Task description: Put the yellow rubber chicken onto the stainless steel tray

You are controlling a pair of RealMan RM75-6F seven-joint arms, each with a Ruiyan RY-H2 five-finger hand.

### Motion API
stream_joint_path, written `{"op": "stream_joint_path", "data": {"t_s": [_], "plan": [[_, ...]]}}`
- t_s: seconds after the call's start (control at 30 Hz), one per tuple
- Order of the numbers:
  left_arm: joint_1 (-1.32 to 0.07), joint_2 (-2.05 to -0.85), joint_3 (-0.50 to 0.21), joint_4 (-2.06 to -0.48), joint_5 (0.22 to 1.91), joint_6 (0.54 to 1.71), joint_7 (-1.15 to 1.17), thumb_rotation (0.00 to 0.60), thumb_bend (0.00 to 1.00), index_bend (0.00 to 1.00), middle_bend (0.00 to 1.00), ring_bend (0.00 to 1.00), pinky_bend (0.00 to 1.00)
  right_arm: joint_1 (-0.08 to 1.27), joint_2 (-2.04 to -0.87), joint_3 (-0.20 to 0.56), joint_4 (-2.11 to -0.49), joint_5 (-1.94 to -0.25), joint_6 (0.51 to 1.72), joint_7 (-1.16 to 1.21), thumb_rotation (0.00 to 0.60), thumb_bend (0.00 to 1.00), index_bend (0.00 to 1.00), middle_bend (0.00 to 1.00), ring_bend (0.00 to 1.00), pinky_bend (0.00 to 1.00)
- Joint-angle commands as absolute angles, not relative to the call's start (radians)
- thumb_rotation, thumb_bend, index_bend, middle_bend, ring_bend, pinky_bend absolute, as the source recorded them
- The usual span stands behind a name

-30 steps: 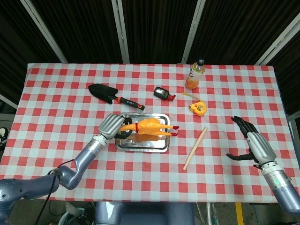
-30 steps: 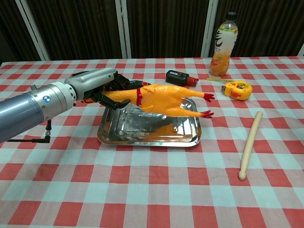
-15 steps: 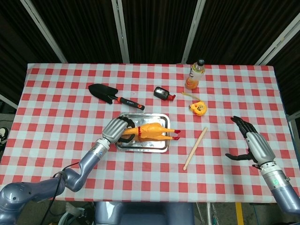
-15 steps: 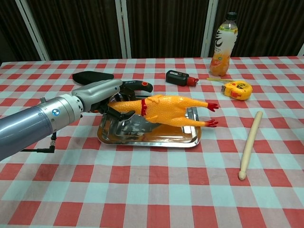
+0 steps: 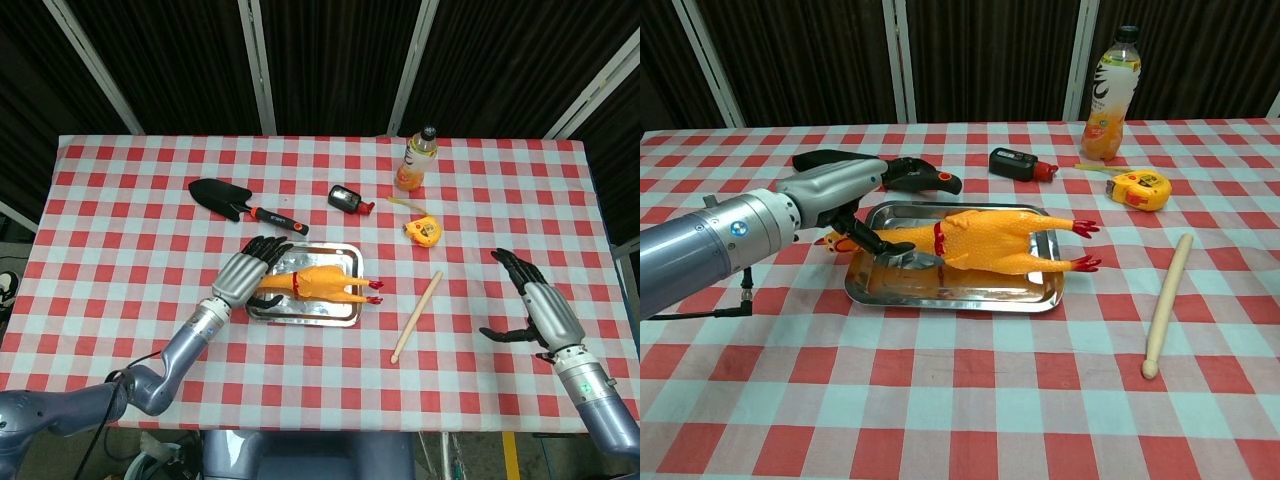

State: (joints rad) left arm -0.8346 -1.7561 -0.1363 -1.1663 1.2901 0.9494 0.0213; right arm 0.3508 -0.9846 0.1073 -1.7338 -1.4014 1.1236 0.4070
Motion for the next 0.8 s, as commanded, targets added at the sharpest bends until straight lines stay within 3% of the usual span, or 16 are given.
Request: {"op": "stream_joint_path", "data": {"t_s": [0.03,0.3,0.4,0.5,0.6,0.8], "plan": [[-0.806,-1.708,-0.158,-1.238,1.278,0.997,0.046,0.6,0.27,0.0,0.0,0.0,0.0,0.345,-0.984,0.111,-1.729,-1.399,1.135,0.41,0.6,0.07,0.0,0.0,0.0,0.02],[-0.691,-1.44,-0.176,-1.565,1.153,1.072,0.17,0.6,0.27,0.0,0.0,0.0,0.0,0.302,-1.01,0.125,-1.684,-1.354,1.217,0.338,0.6,0.1,0.0,0.03,0.0,0.08],[-0.573,-1.292,-0.15,-1.719,1.17,1.204,0.15,0.6,0.26,0.03,0.0,0.0,0.0,0.267,-1.029,0.121,-1.657,-1.332,1.289,0.201,0.6,0.12,0.0,0.03,0.0,0.09],[-0.529,-1.238,-0.125,-1.765,1.201,1.247,0.149,0.6,0.26,0.05,0.0,0.0,0.0,0.247,-1.042,0.116,-1.652,-1.324,1.324,0.133,0.6,0.12,0.0,0.03,0.0,0.09],[-0.433,-1.16,-0.067,-1.824,1.287,1.363,0.138,0.6,0.26,0.05,0.0,0.0,0.0,0.206,-1.067,0.095,-1.628,-1.33,1.392,0.033,0.6,0.12,0.0,0.03,0.0,0.09],[-0.319,-1.109,0.0,-1.834,1.368,1.485,0.165,0.6,0.26,0.07,0.0,0.0,0.0,0.153,-1.078,0.058,-1.621,-1.388,1.468,-0.051,0.6,0.12,0.0,0.03,0.0,0.07]]}}
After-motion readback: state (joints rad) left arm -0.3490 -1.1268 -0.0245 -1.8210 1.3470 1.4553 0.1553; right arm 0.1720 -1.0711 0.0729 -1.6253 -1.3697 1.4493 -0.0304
